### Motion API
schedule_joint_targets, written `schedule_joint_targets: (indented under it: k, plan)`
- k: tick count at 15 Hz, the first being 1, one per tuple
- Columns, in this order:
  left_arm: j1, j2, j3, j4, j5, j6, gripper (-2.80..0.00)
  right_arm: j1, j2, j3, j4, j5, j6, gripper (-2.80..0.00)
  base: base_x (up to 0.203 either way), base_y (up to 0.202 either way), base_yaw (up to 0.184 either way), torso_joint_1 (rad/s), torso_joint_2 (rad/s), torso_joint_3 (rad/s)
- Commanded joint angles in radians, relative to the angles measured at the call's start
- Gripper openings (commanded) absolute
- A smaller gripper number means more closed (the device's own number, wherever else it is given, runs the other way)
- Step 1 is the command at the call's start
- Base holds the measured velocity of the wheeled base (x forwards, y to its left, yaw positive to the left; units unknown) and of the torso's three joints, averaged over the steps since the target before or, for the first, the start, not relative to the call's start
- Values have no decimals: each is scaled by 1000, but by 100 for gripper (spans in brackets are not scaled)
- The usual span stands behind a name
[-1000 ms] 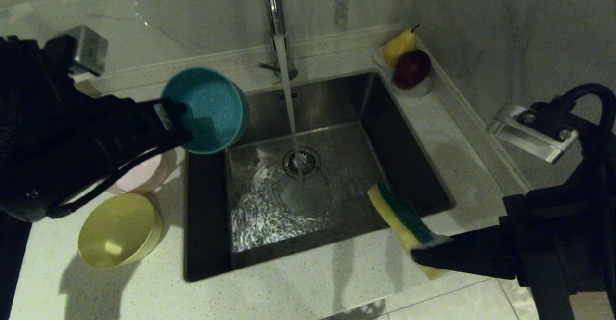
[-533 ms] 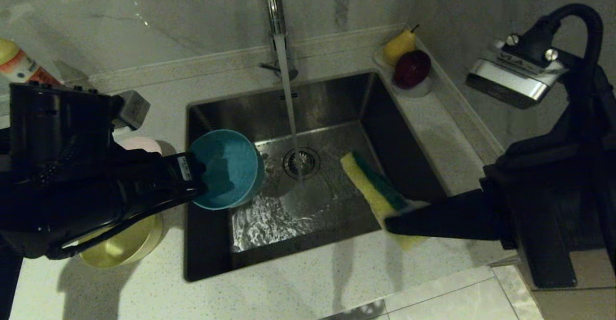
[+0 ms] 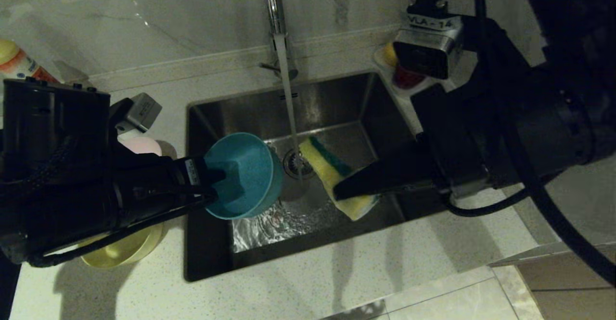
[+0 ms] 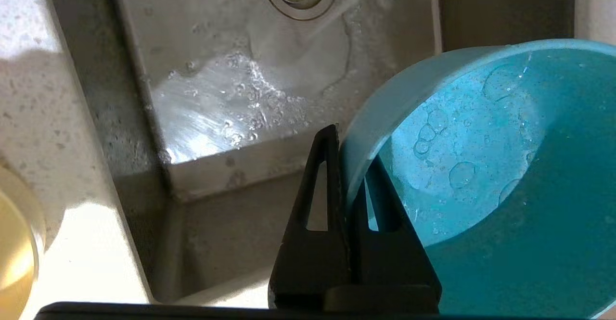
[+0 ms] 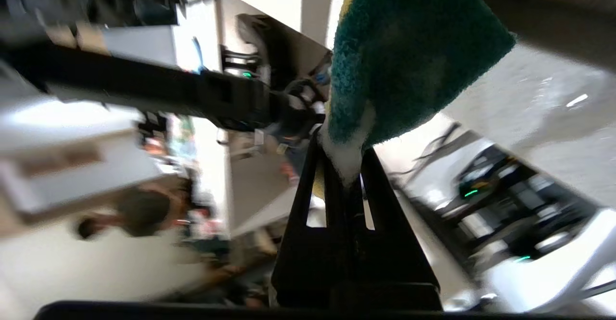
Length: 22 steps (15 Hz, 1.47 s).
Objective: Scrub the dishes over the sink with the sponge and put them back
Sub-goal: Wipe the bowl
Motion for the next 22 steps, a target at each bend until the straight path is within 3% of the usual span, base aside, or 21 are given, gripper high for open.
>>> schedule_joint_targets:
  k: [1,5,9,12,14,18,22]
  plan:
    - [-12,24,-25,1,14,1,-280,5,116,-100,32,7,88,-280,0,0,0,0,0,0]
    - [-34,34,-62,28,82,4,-280,11,163,-103,33,7,104,-280,0,0,0,0,0,0]
    - [-141,87,-44,16,256,48,-280,11,186,-103,26,7,103,-280,0,0,0,0,0,0]
    - [-204,90,-25,13,273,64,-280,10,195,-103,6,6,103,-280,0,0,0,0,0,0]
    - [-212,92,12,5,283,86,-280,8,198,-103,6,7,103,-280,0,0,0,0,0,0]
    - [-226,132,61,-122,319,122,-280,8,195,-103,7,6,103,-280,0,0,0,0,0,0]
    - [-226,143,64,-176,354,128,-280,8,209,-103,13,4,104,-280,0,0,0,0,0,0]
